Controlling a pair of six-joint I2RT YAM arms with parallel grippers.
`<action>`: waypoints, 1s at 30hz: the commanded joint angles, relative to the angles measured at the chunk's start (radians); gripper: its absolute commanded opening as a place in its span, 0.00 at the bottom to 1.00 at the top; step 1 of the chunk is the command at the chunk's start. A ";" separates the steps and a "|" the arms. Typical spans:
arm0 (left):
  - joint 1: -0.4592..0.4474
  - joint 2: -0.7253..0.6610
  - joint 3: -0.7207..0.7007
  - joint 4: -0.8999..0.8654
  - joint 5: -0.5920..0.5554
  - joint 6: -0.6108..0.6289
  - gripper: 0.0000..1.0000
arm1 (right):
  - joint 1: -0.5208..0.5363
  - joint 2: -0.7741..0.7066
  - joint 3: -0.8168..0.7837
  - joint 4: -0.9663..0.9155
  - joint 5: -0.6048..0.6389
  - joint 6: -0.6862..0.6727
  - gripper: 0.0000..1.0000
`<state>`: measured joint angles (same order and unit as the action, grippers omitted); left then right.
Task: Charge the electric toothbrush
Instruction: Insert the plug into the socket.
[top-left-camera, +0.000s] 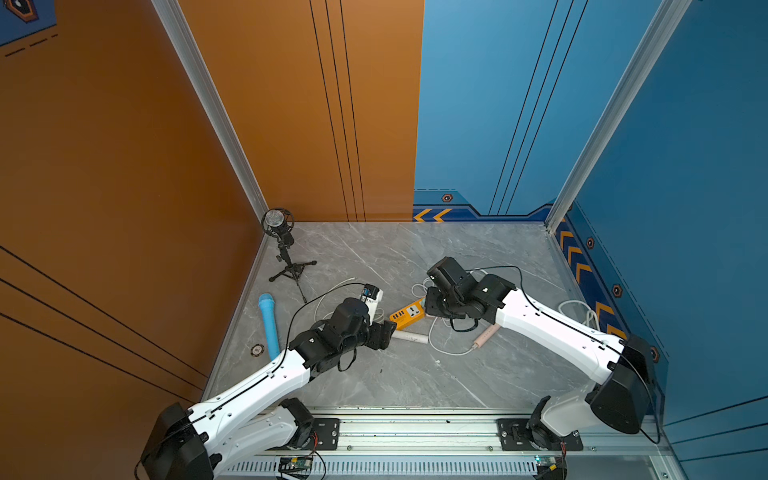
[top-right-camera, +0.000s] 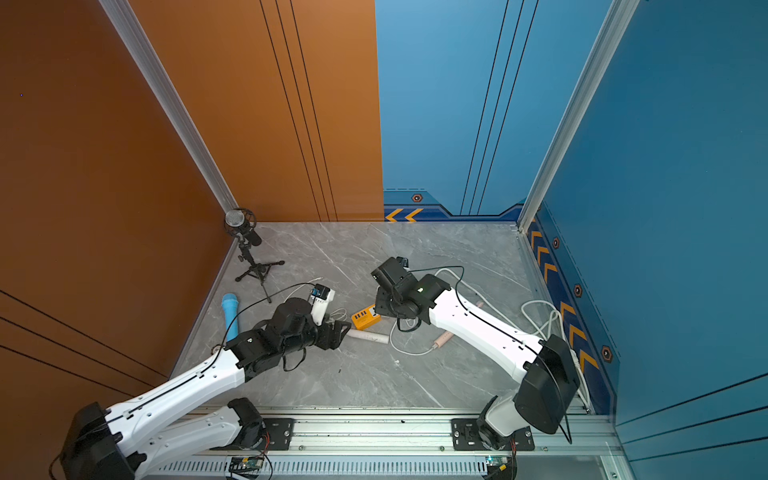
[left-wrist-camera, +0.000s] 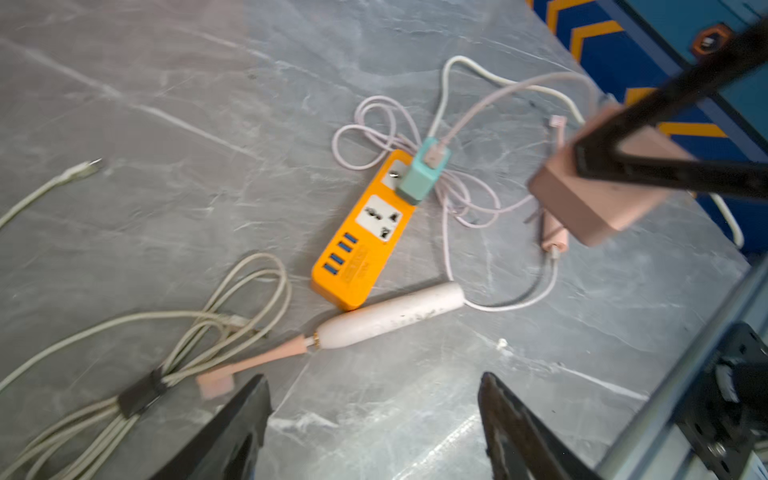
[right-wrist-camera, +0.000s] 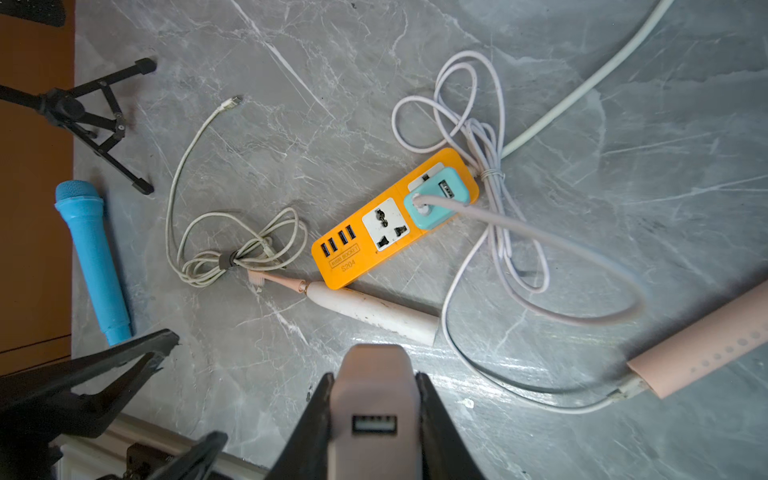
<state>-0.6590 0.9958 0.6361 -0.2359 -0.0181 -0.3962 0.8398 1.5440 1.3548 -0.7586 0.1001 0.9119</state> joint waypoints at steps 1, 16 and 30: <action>0.089 0.021 -0.020 -0.062 0.041 -0.140 0.78 | 0.041 0.090 0.057 -0.060 0.165 0.224 0.14; 0.256 0.028 -0.015 -0.074 0.162 -0.193 0.72 | 0.124 0.447 0.382 -0.303 0.436 0.823 0.10; 0.306 0.000 -0.032 -0.100 0.198 -0.175 0.73 | 0.108 0.585 0.486 -0.406 0.422 0.943 0.07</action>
<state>-0.3607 1.0084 0.6216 -0.3119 0.1581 -0.5846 0.9535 2.1033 1.8122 -1.0927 0.4988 1.8153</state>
